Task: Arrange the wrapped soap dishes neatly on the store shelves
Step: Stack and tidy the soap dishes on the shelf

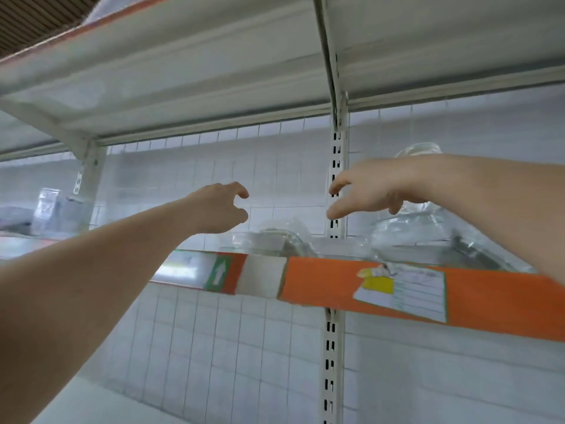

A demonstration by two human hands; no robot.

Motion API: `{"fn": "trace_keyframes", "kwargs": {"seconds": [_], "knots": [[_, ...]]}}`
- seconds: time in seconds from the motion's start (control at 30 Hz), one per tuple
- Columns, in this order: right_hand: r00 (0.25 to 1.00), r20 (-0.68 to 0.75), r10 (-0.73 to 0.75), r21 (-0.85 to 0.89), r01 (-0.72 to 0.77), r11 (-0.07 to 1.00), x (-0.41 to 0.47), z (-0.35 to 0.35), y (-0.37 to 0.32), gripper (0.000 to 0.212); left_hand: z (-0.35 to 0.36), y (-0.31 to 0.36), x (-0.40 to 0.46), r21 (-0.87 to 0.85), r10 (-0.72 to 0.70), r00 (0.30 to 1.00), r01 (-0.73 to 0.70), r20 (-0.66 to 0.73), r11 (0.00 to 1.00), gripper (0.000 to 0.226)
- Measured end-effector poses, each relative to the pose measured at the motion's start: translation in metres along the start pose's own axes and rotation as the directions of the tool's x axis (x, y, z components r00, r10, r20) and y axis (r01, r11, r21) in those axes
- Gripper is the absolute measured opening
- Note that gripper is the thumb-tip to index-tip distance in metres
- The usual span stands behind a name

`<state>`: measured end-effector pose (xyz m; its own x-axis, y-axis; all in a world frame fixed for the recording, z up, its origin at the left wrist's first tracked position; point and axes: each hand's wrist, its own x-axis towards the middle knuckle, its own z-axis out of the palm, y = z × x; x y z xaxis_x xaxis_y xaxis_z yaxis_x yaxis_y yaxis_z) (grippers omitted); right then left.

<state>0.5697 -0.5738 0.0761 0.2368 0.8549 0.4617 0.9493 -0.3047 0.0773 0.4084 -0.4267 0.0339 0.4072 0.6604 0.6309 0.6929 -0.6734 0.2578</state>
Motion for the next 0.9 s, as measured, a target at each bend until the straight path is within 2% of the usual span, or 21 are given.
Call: {"fn": "trace_keyframes", "kwargs": {"seconds": [0.1, 0.2, 0.27, 0.33, 0.4, 0.47, 0.57, 0.6, 0.67, 0.73, 0.77, 0.83, 0.9], "knots": [[0.989, 0.113, 0.093, -0.107, -0.080, 0.991, 0.032, 0.008, -0.015, 0.060, 0.006, -0.013, 0.031, -0.039, 0.004, 0.970, 0.006, 0.243, 0.999, 0.060], [0.983, 0.144, 0.117, -0.194, -0.088, 0.977, 0.069, 0.018, -0.030, 0.065, 0.013, -0.015, 0.055, 0.039, 0.038, 0.908, -0.059, 0.418, 0.998, 0.077], [0.989, 0.126, 0.082, -0.228, -0.051, 0.972, 0.092, 0.030, -0.038, 0.071, 0.021, -0.016, 0.064, 0.104, 0.049, 0.864, -0.116, 0.502, 0.988, 0.076], [0.992, 0.126, 0.021, -0.212, 0.006, 0.977, 0.112, 0.047, -0.041, 0.083, 0.026, -0.020, 0.071, 0.125, 0.027, 0.819, -0.120, 0.574, 0.985, 0.066], [0.989, 0.149, 0.012, -0.089, 0.001, 0.996, 0.126, 0.064, -0.037, 0.094, 0.026, -0.026, 0.076, 0.150, 0.049, 0.809, -0.168, 0.586, 0.974, 0.056], [0.984, 0.167, 0.056, 0.079, -0.070, 0.994, 0.130, 0.076, -0.030, 0.098, 0.022, -0.028, 0.079, 0.137, 0.142, 0.834, -0.251, 0.534, 0.958, 0.045], [0.981, 0.134, 0.137, 0.202, -0.162, 0.966, 0.129, 0.089, -0.024, 0.101, 0.018, -0.029, 0.078, -0.033, 0.250, 0.870, -0.261, 0.424, 0.965, 0.028], [0.981, 0.116, 0.155, 0.199, -0.176, 0.964, 0.128, 0.091, -0.025, 0.094, 0.017, -0.029, 0.077, -0.082, 0.261, 0.873, -0.250, 0.412, 0.965, 0.027], [0.982, 0.091, 0.164, 0.164, -0.177, 0.970, 0.127, 0.092, -0.026, 0.064, 0.017, -0.029, 0.076, -0.034, 0.260, 0.840, -0.278, 0.477, 0.960, 0.032], [0.983, 0.056, 0.175, 0.113, -0.181, 0.977, 0.126, 0.091, -0.028, 0.045, 0.020, -0.028, 0.076, 0.094, 0.216, 0.797, -0.322, 0.564, 0.942, 0.064], [0.981, 0.029, 0.191, 0.100, -0.193, 0.976, 0.125, 0.091, -0.028, 0.041, 0.021, -0.028, 0.074, 0.153, 0.197, 0.796, -0.340, 0.573, 0.928, 0.073], [0.976, -0.024, 0.215, 0.122, -0.211, 0.970, 0.124, 0.090, -0.027, 0.038, 0.022, -0.030, 0.077, 0.196, 0.219, 0.820, -0.368, 0.528, 0.909, 0.070], [0.971, -0.054, 0.233, 0.216, -0.217, 0.952, 0.124, 0.090, -0.026, 0.039, 0.022, -0.032, 0.075, 0.176, 0.231, 0.849, -0.348, 0.475, 0.921, 0.054]]}}
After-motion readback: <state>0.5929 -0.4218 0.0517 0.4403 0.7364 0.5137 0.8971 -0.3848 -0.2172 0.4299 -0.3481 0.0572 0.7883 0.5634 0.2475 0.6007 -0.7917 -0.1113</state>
